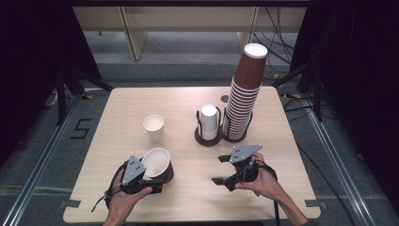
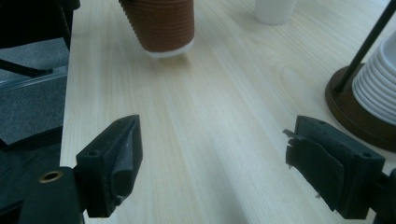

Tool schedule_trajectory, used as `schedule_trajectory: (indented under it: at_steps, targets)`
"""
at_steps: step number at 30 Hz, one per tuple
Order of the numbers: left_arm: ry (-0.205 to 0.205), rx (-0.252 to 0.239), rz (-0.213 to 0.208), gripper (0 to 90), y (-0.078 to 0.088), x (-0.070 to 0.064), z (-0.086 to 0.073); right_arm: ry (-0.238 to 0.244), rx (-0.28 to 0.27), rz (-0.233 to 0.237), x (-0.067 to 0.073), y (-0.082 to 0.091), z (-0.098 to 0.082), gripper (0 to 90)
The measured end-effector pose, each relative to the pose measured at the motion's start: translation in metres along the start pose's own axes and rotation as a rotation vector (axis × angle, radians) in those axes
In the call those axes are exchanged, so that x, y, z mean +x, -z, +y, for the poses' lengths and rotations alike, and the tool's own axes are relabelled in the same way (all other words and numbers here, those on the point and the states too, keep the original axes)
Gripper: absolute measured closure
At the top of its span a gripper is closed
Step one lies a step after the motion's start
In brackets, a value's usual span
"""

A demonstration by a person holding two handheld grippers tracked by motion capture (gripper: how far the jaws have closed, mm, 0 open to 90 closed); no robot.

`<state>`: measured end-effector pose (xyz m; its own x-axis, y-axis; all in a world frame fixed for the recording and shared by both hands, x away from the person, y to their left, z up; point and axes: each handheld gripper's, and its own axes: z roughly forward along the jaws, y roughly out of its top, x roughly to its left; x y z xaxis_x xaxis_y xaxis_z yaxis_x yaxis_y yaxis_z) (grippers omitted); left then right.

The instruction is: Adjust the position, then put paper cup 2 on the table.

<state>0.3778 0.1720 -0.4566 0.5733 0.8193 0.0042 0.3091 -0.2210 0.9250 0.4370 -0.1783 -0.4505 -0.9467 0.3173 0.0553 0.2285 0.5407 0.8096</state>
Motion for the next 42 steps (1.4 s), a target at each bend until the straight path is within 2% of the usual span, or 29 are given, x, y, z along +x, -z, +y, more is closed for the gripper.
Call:
schedule_trajectory:
  at_steps: [5, 6, 9, 13, 15, 18, 22, 24, 25, 26, 29, 31, 37, 39, 40, 41, 42]
  targets:
    - [0.015, 0.019, 0.044, 12.3, 0.001, 0.006, 0.0, -0.01, 0.02, -0.018, -0.003, 0.005, -0.007, 17.4]
    - [0.025, 0.009, 0.052, 12.3, 0.001, 0.008, 0.001, -0.014, 0.025, -0.019, -0.004, 0.007, -0.009, 17.4]
    - [0.032, 0.017, 0.066, 12.2, 0.002, 0.01, 0.002, -0.034, 0.01, -0.025, -0.004, 0.009, -0.011, 17.3]
    - [0.047, 0.015, 0.089, 12.1, 0.004, 0.015, 0.001, -0.044, 0.024, -0.05, -0.007, 0.015, -0.016, 17.0]
    - [0.046, 0.031, 0.104, 12.1, 0.005, 0.018, 0.001, -0.055, 0.025, -0.056, -0.007, 0.017, -0.018, 17.0]
    - [0.053, 0.028, 0.122, 12.1, 0.006, 0.021, 0.001, -0.064, 0.027, -0.057, -0.006, 0.019, -0.018, 17.1]
    - [0.069, 0.02, 0.152, 12.0, 0.009, 0.029, 0.003, -0.049, 0.028, -0.07, -0.009, 0.022, -0.02, 17.1]
    - [0.07, 0.022, 0.166, 12.0, 0.01, 0.033, 0.005, -0.067, 0.031, -0.068, -0.01, 0.023, -0.021, 17.2]
    - [0.075, 0.021, 0.17, 12.0, 0.009, 0.034, 0.005, -0.043, 0.022, -0.081, -0.012, 0.024, -0.021, 17.2]
    - [0.075, 0.021, 0.17, 12.0, 0.009, 0.034, 0.005, -0.076, 0.026, -0.077, -0.01, 0.025, -0.022, 17.2]
    - [0.079, 0.034, 0.189, 11.9, 0.008, 0.039, 0.005, -0.067, 0.027, -0.08, -0.012, 0.026, -0.022, 17.3]
    - [0.092, 0.042, 0.205, 11.9, 0.007, 0.044, 0.005, -0.075, 0.028, -0.082, -0.013, 0.027, -0.023, 17.5]
    - [0.097, 0.064, 0.247, 11.8, -0.001, 0.058, 0.009, -0.08, 0.037, -0.09, -0.014, 0.027, -0.024, 17.5]
    - [0.111, 0.064, 0.26, 11.8, -0.004, 0.064, 0.01, -0.073, 0.036, -0.102, -0.015, 0.028, -0.025, 17.5]
    - [0.119, 0.071, 0.27, 11.8, -0.007, 0.07, 0.011, -0.08, 0.036, -0.093, -0.016, 0.028, -0.026, 17.5]
    - [0.119, 0.071, 0.27, 11.8, -0.007, 0.07, 0.011, -0.08, 0.036, -0.093, -0.016, 0.028, -0.026, 17.5]
    - [0.114, 0.083, 0.288, 11.7, -0.01, 0.076, 0.011, -0.092, 0.04, -0.097, -0.015, 0.029, -0.027, 17.5]
